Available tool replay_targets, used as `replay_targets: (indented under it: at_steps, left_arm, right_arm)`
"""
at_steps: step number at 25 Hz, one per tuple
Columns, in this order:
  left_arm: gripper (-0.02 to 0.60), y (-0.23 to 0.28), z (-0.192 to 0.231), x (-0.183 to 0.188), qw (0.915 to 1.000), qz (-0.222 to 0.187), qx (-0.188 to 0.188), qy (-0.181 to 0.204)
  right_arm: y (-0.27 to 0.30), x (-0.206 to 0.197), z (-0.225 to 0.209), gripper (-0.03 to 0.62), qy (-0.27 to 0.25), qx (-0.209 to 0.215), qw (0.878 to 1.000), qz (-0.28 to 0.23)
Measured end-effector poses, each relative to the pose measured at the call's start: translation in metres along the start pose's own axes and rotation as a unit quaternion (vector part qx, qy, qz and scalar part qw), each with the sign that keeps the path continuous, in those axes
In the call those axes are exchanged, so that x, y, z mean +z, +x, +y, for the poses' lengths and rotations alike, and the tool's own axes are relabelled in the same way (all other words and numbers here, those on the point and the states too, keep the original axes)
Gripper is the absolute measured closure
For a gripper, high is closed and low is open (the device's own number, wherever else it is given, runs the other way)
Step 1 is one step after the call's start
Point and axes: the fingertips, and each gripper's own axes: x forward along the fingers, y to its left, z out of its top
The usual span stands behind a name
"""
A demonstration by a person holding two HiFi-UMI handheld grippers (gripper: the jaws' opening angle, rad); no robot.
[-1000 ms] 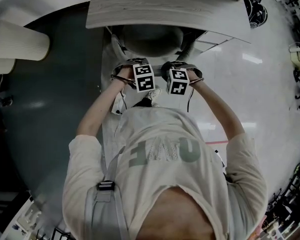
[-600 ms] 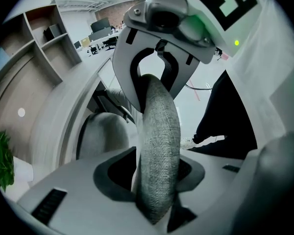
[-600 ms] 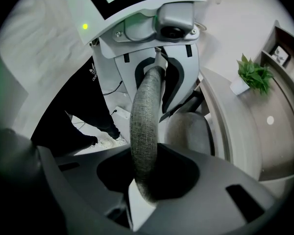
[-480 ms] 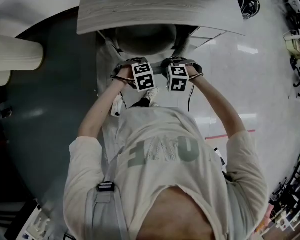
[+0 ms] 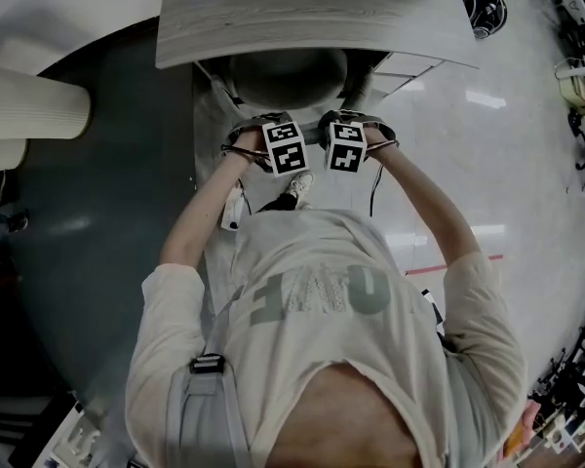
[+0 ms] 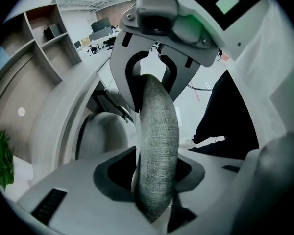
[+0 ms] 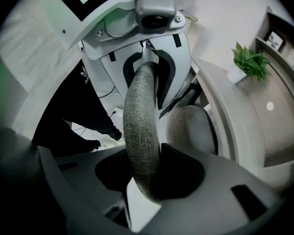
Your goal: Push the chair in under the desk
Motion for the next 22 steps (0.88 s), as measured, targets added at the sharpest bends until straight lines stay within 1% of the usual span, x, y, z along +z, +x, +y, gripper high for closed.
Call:
replay_targets:
  at_steps: [3,6,8,10,12,14,15,16,17,18,19,20,21,22]
  left_arm:
    - [0.42,-0.003,-0.003,0.0,0.9999,0.006,0.009,0.007]
    - [0.42,-0.015,-0.005,0.002,0.9997,0.007,0.019,0.013]
    - [0.42,-0.028,-0.006,0.0,0.9997,-0.002,0.022,0.014]
    - [0.42,-0.046,-0.006,-0.001,0.9995,-0.019,0.024,0.0]
    - [0.42,-0.065,-0.003,-0.001,0.9984,-0.043,0.026,-0.027]
    - [0.422,-0.085,0.006,0.005,0.9946,-0.079,0.038,-0.056]
    - [0.43,-0.099,0.012,0.012,0.9909,-0.103,0.05,-0.07]
    - [0.436,-0.115,0.021,0.021,0.9854,-0.131,0.068,-0.085]
    - [0.448,-0.135,0.032,0.031,0.9779,-0.16,0.09,-0.1]
    - [0.46,-0.157,0.045,0.04,0.9679,-0.19,0.117,-0.115]
    - [0.468,-0.181,0.058,0.05,0.9554,-0.221,0.146,-0.131]
    - [0.473,-0.206,0.07,0.058,0.9408,-0.251,0.174,-0.147]
    - [0.474,-0.233,0.079,0.065,0.9248,-0.281,0.201,-0.16]
    - [0.477,-0.259,0.087,0.07,0.9077,-0.309,0.228,-0.171]
  right_arm:
    - [-0.001,-0.001,0.001,0.476,-0.012,-0.02,1.0,0.013]
    - [-0.013,-0.001,0.003,0.476,-0.068,-0.053,0.996,0.018]
    - [-0.025,0.001,0.005,0.476,-0.09,-0.067,0.994,0.019]
    - [-0.042,0.004,0.008,0.476,-0.085,-0.063,0.994,0.01]
    - [-0.067,0.015,0.007,0.477,-0.071,-0.062,0.995,-0.014]
    - [-0.097,0.034,-0.007,0.477,-0.051,-0.083,0.994,-0.057]
    - [-0.114,0.046,-0.017,0.477,-0.04,-0.1,0.991,-0.082]
    - [-0.132,0.058,-0.029,0.479,-0.027,-0.119,0.987,-0.107]
    - [-0.151,0.069,-0.043,0.485,-0.011,-0.141,0.981,-0.132]
    - [-0.172,0.078,-0.057,0.487,0.009,-0.165,0.974,-0.157]
    - [-0.193,0.086,-0.072,0.49,0.033,-0.191,0.964,-0.183]
    - [-0.216,0.092,-0.086,0.496,0.061,-0.219,0.951,-0.211]
    - [-0.241,0.097,-0.098,0.503,0.089,-0.246,0.934,-0.242]
    - [-0.267,0.103,-0.109,0.513,0.118,-0.272,0.915,-0.275]
